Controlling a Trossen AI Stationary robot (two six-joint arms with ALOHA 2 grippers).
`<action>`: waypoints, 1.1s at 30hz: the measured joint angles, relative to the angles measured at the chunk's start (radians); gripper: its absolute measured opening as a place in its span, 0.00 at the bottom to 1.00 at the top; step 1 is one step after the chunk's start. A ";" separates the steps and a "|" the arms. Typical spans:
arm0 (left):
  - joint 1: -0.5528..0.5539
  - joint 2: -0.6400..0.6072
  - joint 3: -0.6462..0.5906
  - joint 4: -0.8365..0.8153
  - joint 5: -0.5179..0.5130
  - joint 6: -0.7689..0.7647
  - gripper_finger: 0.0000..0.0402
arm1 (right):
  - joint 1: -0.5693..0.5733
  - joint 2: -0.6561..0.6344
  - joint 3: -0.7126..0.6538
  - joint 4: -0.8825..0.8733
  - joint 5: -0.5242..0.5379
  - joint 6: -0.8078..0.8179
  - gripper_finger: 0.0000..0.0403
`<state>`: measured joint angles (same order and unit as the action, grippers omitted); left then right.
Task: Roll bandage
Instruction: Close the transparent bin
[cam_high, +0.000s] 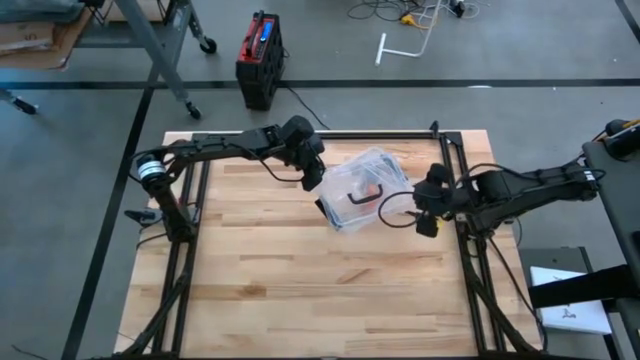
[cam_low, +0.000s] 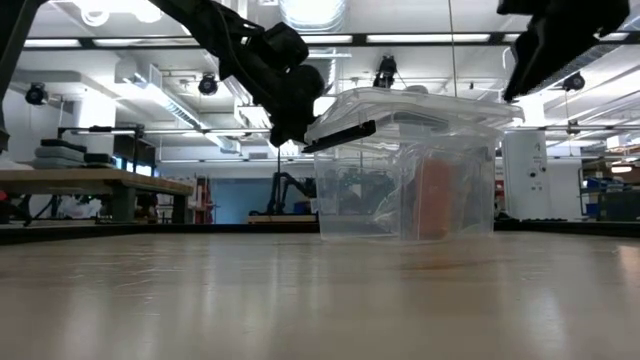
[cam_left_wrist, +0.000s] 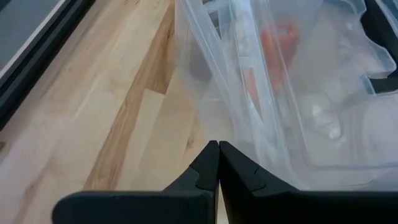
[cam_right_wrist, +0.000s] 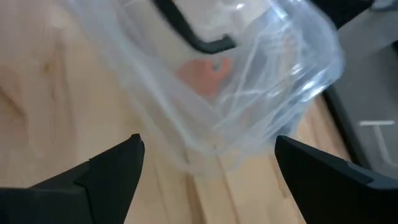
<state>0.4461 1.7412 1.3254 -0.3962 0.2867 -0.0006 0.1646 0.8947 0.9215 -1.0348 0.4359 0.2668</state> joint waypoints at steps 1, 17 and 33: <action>0.000 0.000 0.000 0.000 0.000 0.000 0.00 | 0.000 0.005 0.003 -0.008 -0.017 0.007 0.88; -0.009 -0.045 0.000 -0.141 0.011 0.067 0.01 | -0.097 0.177 0.029 -0.132 0.099 0.014 0.88; -0.057 -0.098 0.000 -0.236 -0.037 0.110 0.01 | -0.251 0.200 0.153 -0.137 0.188 -0.001 0.88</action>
<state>0.3893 1.6432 1.3254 -0.6317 0.2494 0.1097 -0.0867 1.0950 1.0750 -1.1718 0.6238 0.2658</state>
